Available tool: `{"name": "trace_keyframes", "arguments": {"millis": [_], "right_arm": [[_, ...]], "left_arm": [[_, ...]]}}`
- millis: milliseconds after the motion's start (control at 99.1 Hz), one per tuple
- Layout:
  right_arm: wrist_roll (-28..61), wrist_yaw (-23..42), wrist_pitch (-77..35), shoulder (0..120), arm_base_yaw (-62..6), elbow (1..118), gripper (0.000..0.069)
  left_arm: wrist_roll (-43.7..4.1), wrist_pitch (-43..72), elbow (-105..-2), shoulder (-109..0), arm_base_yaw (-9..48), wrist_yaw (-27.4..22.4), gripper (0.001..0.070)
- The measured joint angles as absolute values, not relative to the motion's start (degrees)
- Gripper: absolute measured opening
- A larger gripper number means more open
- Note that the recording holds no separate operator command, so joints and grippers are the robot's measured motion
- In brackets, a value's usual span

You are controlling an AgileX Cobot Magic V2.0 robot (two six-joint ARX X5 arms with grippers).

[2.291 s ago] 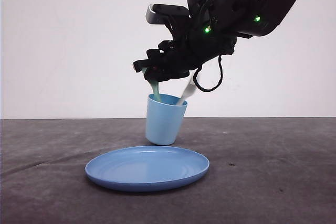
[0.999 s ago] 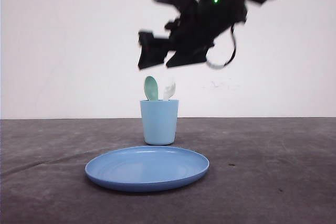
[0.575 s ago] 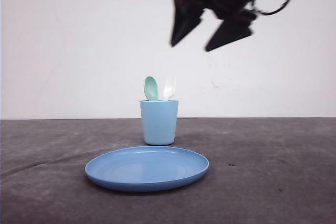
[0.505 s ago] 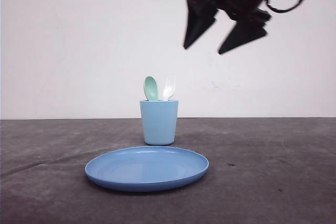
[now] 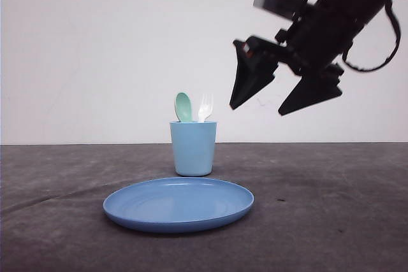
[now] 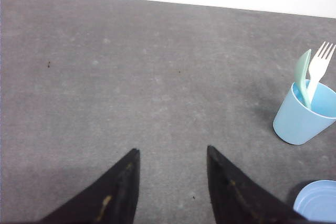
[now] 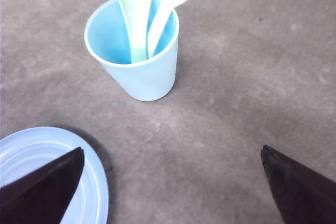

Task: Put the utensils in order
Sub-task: 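Lower the right gripper around the blue cup and grasp it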

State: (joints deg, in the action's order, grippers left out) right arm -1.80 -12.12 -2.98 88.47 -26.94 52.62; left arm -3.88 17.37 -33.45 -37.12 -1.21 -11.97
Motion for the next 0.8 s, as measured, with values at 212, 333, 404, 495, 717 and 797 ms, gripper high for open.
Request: {"name": "trace_keyframes", "arguments": {"millis": [212,333,404,495,717,797], "right_arm": [[-2.3,-12.4,5.3,94.7,-27.6,52.5,0.0681],[-2.4,-12.3,11.2,96.7,-28.8,52.4,0.0681],[-2.4,-12.3,14.1,97.8,-29.4,52.4,0.0681],[-2.4,-12.3,14.8,99.6,-30.1,53.0,0.0681],[-2.4,-12.4,14.7,104.9,-30.9,58.6,0.0681],[-2.4,-12.4,13.9,107.1,-30.9,61.8,0.0681]], "left_arm": [[-3.9,17.4,-33.5,-37.1,-1.2,-12.0,0.0233],[-3.9,17.4,-33.5,-37.1,-1.2,-12.0,0.0233],[-3.9,17.4,-33.5,-37.1,-1.2,-12.0,0.0233],[-3.9,17.3,-33.5,-37.1,-1.2,-12.0,0.0233],[-3.9,17.3,-33.5,-37.1,-1.2,-12.0,0.0233],[-3.9,17.3,-33.5,-37.1,-1.2,-12.0,0.0233]]}}
